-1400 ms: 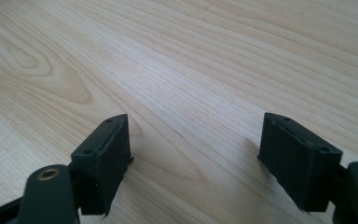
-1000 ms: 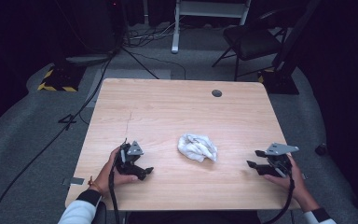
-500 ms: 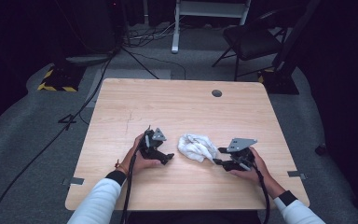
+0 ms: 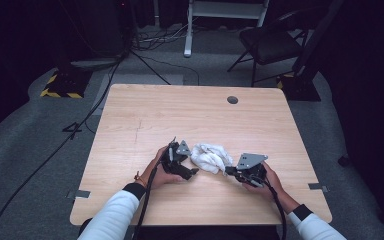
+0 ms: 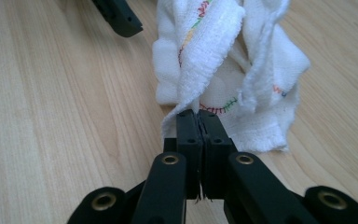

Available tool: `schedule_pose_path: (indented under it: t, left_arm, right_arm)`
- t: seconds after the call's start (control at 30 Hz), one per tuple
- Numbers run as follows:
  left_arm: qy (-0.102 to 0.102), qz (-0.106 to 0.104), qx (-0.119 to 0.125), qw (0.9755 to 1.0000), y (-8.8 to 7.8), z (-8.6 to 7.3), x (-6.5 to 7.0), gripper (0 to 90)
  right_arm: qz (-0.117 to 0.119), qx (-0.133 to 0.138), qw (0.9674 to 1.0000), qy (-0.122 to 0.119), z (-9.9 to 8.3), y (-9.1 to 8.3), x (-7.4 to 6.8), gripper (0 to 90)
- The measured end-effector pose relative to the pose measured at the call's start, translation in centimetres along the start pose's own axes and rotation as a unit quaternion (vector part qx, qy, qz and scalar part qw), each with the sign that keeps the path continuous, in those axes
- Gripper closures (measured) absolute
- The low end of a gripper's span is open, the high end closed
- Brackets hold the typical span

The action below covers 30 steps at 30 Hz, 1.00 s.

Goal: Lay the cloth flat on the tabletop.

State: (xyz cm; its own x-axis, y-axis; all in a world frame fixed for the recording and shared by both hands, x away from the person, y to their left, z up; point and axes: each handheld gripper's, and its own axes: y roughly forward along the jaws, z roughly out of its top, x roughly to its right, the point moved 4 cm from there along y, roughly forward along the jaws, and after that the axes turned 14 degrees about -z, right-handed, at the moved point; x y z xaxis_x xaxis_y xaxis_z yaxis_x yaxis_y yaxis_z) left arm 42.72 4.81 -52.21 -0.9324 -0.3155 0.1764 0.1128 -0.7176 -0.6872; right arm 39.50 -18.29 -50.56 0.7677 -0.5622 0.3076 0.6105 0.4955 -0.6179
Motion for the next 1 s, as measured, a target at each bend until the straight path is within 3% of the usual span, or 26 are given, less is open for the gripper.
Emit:
schedule_pose_path:
  t: [0.03, 0.13, 0.17, 0.23, 0.43, 0.6, 0.63, 0.67, 0.73, 0.83, 0.87, 0.9, 0.93, 1.0]
  left_arm:
    - [0.013, -0.003, 0.016, 0.9998, -0.2, 0.7, 0.6, 20.3]
    - [0.024, -0.004, 0.029, 0.9993, -0.3, 1.3, 1.2, 23.5]
    - [0.031, -0.005, 0.035, 0.9989, -0.3, 1.8, 1.6, 24.8]
    - [0.037, -0.008, 0.033, 0.9987, -0.2, 2.1, 1.7, 27.9]
    - [0.041, -0.015, 0.021, 0.9988, 0.5, 2.3, 1.5, 34.4]
    - [0.049, -0.017, 0.017, 0.9985, 0.9, 2.5, 1.5, 49.9]
    - [0.054, -0.017, 0.016, 0.9983, 0.8, 2.4, 1.6, 49.9]
    - [0.073, -0.016, 0.02, 0.997, 0.6, 2.4, 1.5, 59.6]
    - [0.079, -0.016, 0.02, 0.9966, 0.4, 2.3, 1.4, 63.7]
    - [0.086, -0.019, 0.018, 0.9959, 0.2, 2.2, 1.4, 70.5]
    - [0.091, -0.019, 0.016, 0.9956, 0.1, 2.2, 1.5, 70.5]
    - [0.096, -0.018, 0.014, 0.9951, 0.0, 2.1, 1.6, 71.6]
    - [0.101, -0.02, 0.01, 0.9946, -0.2, 2.1, 1.6, 73.0]
    - [0.098, -0.018, 0.016, 0.9949, -1.0, 1.8, 1.6, 73.5]
  right_arm:
    - [-0.002, 0.004, 1.0, 0.001, 0.0, -0.2, 0.2, 88.3]
    - [-0.009, 0.005, 0.9999, 0.004, 0.0, -0.4, 0.5, 86.7]
    - [-0.015, 0.008, 0.9998, 0.014, -0.1, -0.6, 1.0, 78.0]
    - [-0.02, 0.009, 0.9995, 0.024, -0.2, -0.8, 1.5, 69.2]
    - [-0.044, 0.014, 0.9979, 0.047, -0.1, -1.5, 3.1, 56.2]
    - [-0.045, 0.015, 0.9972, 0.058, 0.2, -1.1, 3.6, 50.3]
    - [-0.041, 0.012, 0.9976, 0.055, 0.3, -0.9, 3.5, 49.5]
    - [-0.043, 0.009, 0.9979, 0.048, 0.7, -0.5, 3.4, 48.9]
    - [-0.041, 0.005, 0.9981, 0.045, 0.9, -0.1, 3.4, 49.2]
    - [-0.036, -0.007, 0.9981, 0.05, 1.4, 1.6, 3.7, 68.8]
    - [-0.036, -0.007, 0.9981, 0.05, 1.4, 1.6, 3.7, 68.8]
    - [-0.037, -0.009, 0.9983, 0.044, 1.4, 1.9, 3.7, 76.7]
    - [-0.056, -0.011, 0.998, 0.028, 1.4, 2.1, 3.8, 82.7]
    - [-0.071, -0.004, 0.9969, 0.032, 1.5, 1.4, 4.3, 84.2]
